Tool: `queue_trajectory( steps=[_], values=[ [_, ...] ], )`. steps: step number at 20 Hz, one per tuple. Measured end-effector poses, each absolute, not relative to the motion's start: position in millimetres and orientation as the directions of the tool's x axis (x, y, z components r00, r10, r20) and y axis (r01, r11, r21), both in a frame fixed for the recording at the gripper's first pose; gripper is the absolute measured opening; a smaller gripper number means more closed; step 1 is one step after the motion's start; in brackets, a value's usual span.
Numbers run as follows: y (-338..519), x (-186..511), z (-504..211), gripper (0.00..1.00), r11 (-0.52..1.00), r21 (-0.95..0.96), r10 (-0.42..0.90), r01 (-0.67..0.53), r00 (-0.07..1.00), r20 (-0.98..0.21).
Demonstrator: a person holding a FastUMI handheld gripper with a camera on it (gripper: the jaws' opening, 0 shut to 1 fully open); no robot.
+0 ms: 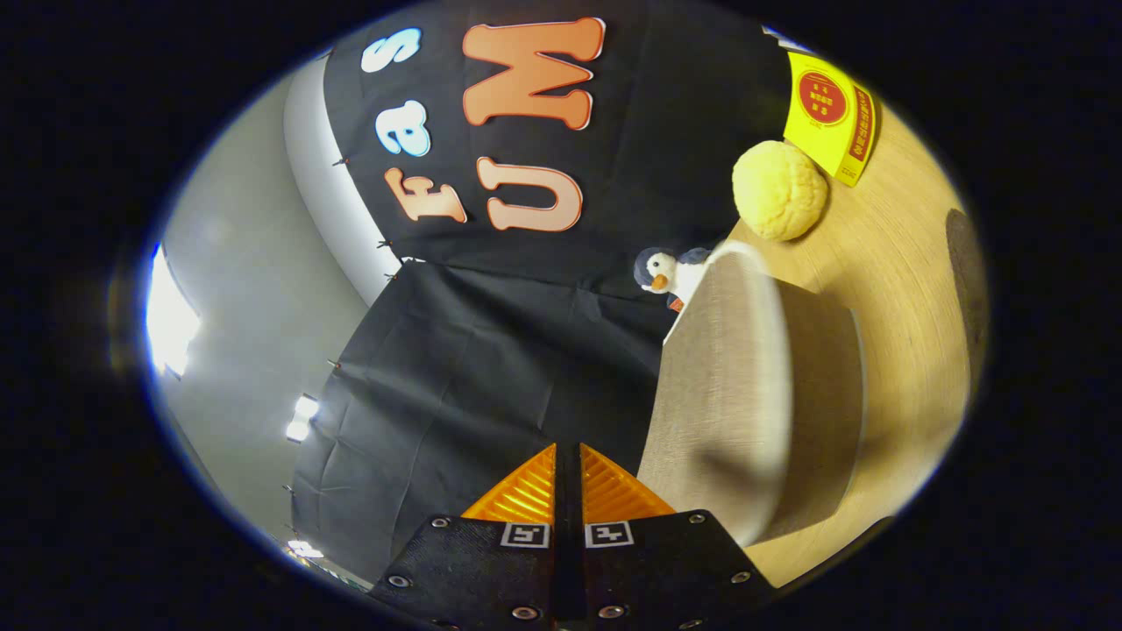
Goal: Open the storage box then place both shoes into the box .Put the left shoe in first, then the right shoe, with the right side of both shoes facing outward in a uniform manner.
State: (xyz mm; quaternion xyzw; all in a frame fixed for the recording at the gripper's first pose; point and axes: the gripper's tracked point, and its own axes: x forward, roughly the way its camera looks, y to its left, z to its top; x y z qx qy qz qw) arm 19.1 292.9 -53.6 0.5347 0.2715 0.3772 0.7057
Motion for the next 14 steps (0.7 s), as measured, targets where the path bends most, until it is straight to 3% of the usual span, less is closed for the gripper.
queue_trajectory(
  steps=[4,7,9,11,14],
  values=[
    [274,15,-117,0.04,0.279,0.954,0.773,-0.106,0.614,-0.158],
    [251,6,-147,0.51,0.298,0.954,0.701,-0.034,0.686,-0.195],
    [252,-4,-159,0.76,0.253,0.967,0.69,0.019,0.697,-0.194],
    [257,-8,-171,0.92,0.189,0.978,0.678,0.085,0.71,-0.192],
    [266,-14,-176,0.95,0.072,0.988,0.664,0.135,0.733,-0.148]
  ],
)
